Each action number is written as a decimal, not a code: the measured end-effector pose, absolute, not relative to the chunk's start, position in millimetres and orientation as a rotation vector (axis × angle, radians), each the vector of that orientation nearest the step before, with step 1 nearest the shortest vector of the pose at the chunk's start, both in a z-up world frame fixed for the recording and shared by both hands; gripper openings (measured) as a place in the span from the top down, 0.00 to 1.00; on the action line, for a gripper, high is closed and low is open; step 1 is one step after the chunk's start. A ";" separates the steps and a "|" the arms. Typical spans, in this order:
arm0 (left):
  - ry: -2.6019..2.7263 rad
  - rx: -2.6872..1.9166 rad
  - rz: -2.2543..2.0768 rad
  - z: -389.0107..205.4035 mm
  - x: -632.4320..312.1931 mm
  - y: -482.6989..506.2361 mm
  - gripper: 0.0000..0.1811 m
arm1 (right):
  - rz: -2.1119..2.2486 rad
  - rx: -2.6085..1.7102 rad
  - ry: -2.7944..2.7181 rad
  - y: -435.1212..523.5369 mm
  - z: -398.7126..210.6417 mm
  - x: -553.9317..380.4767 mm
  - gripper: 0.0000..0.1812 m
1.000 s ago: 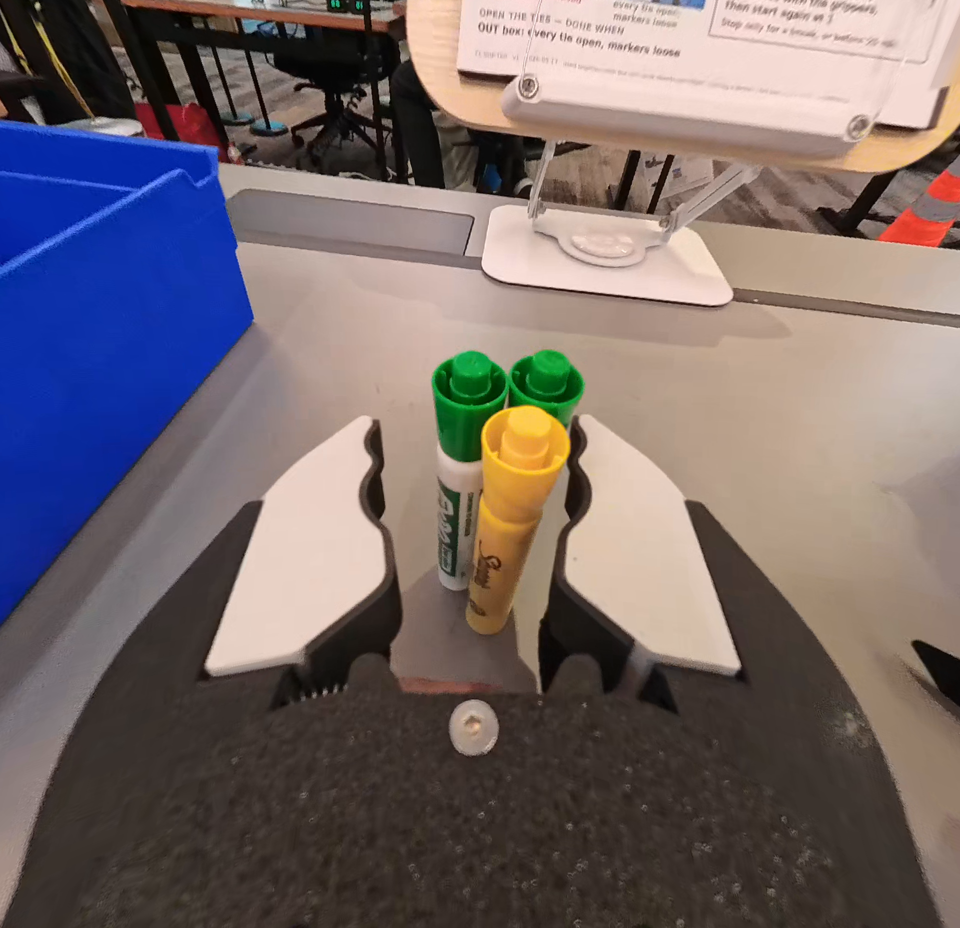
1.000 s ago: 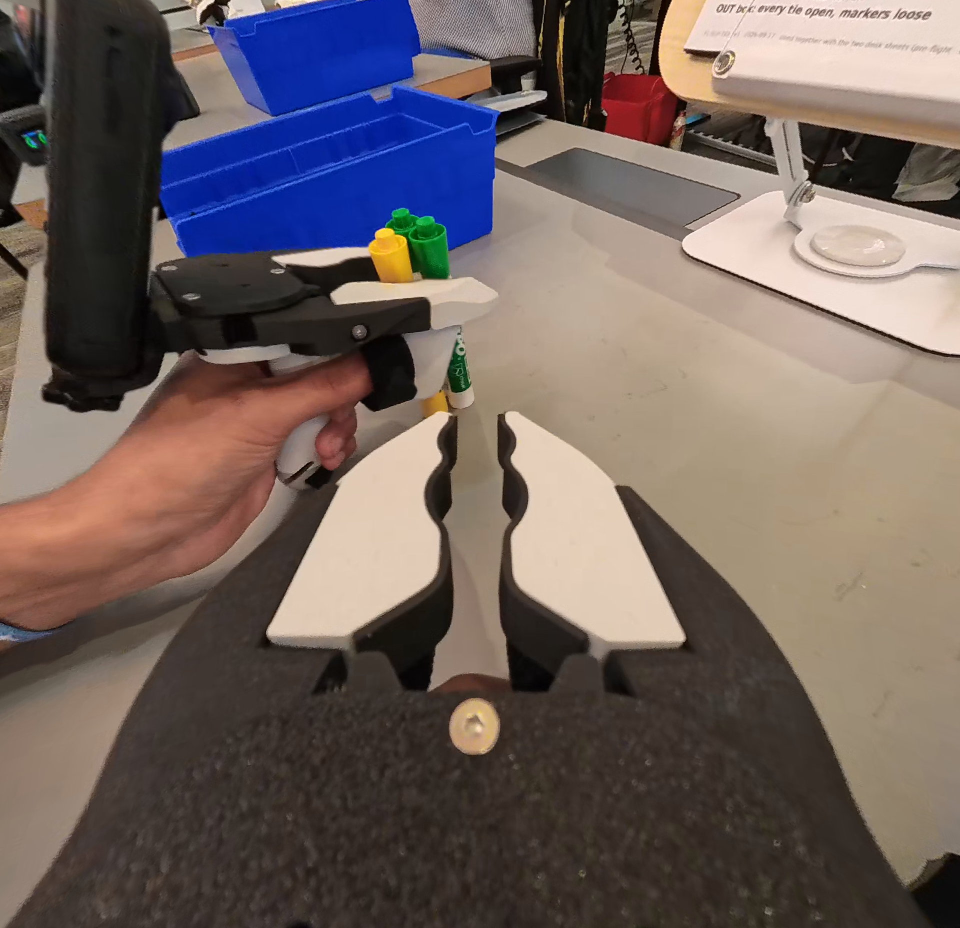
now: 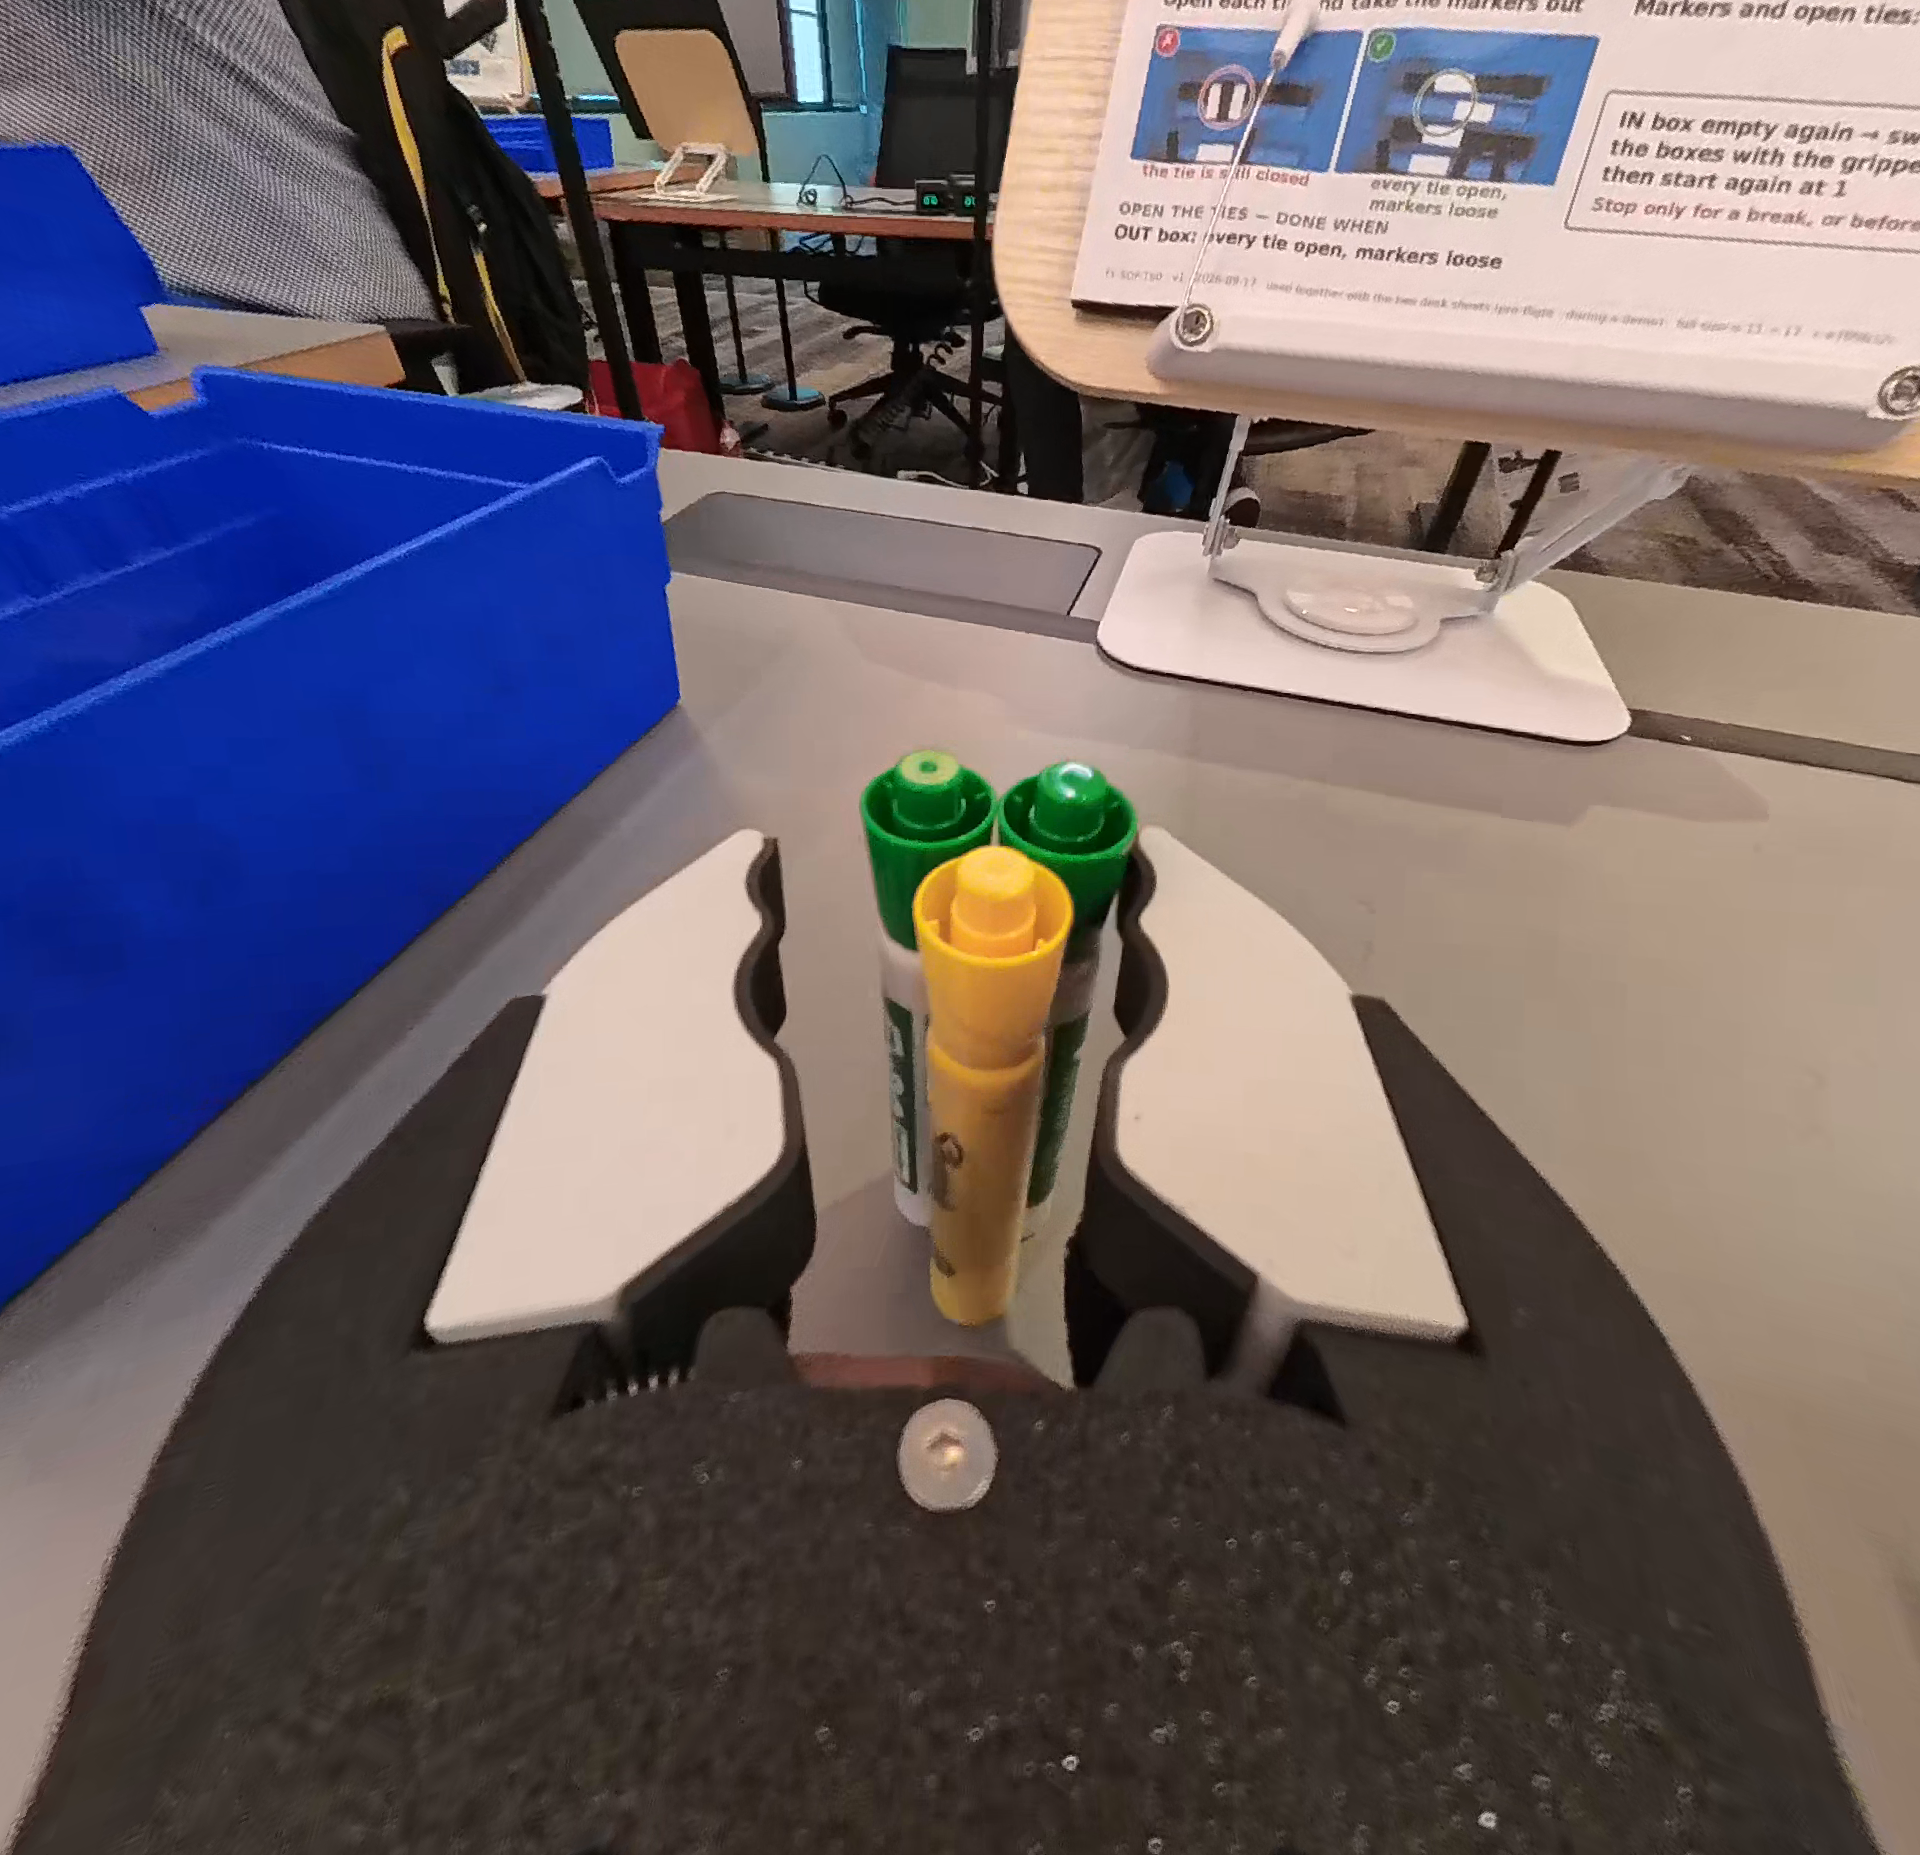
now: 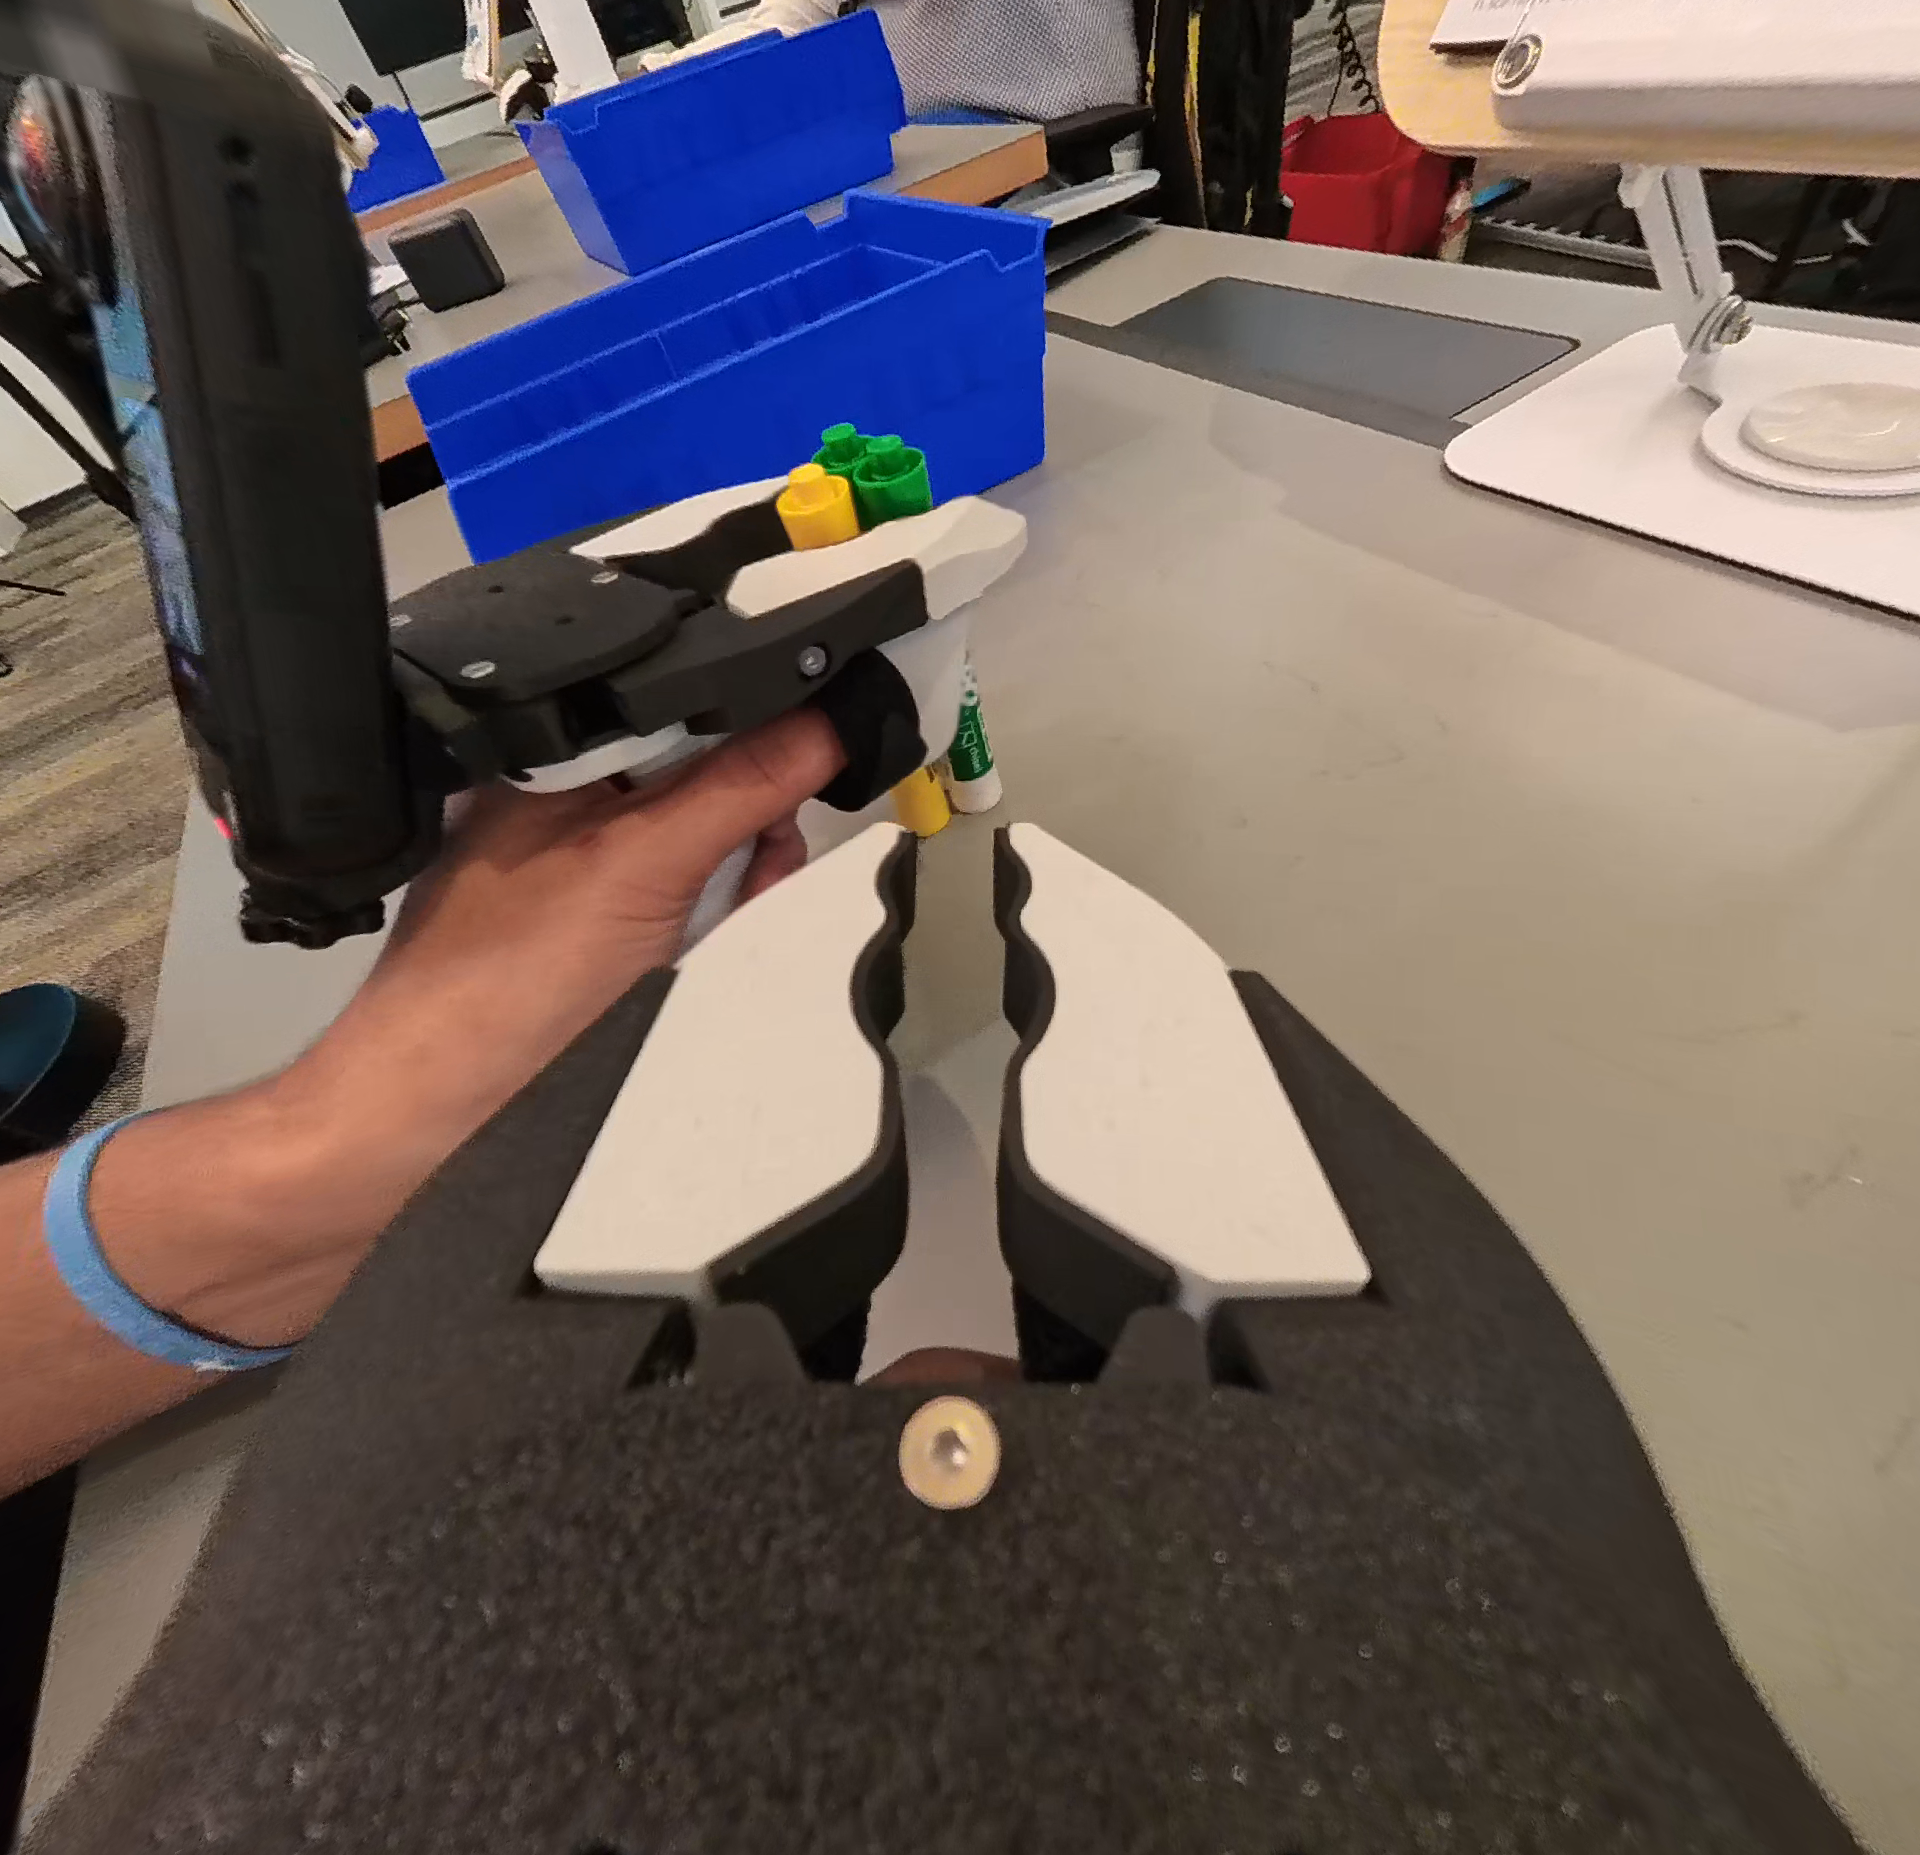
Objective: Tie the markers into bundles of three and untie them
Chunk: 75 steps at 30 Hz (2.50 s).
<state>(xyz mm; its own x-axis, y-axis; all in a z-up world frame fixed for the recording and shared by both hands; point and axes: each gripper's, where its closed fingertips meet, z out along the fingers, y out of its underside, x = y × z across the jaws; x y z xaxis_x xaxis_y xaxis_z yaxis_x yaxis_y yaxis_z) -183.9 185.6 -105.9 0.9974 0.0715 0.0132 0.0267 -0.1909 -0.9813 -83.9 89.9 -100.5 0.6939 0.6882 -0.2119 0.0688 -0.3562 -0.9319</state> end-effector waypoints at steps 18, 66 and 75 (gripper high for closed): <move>-0.075 -1.720 0.070 -100.3 -181.0 183.5 0.74 | 0.805 -1.873 -0.573 90.9 -109.0 -85.4 0.92; 0.041 -2.041 0.019 -146.3 -176.4 178.0 0.73 | 0.849 -1.873 -0.614 82.7 -96.2 -84.1 0.92; 0.037 -2.072 0.008 -151.2 -177.4 179.4 0.77 | 0.861 -1.879 -0.628 81.1 -97.7 -86.4 0.92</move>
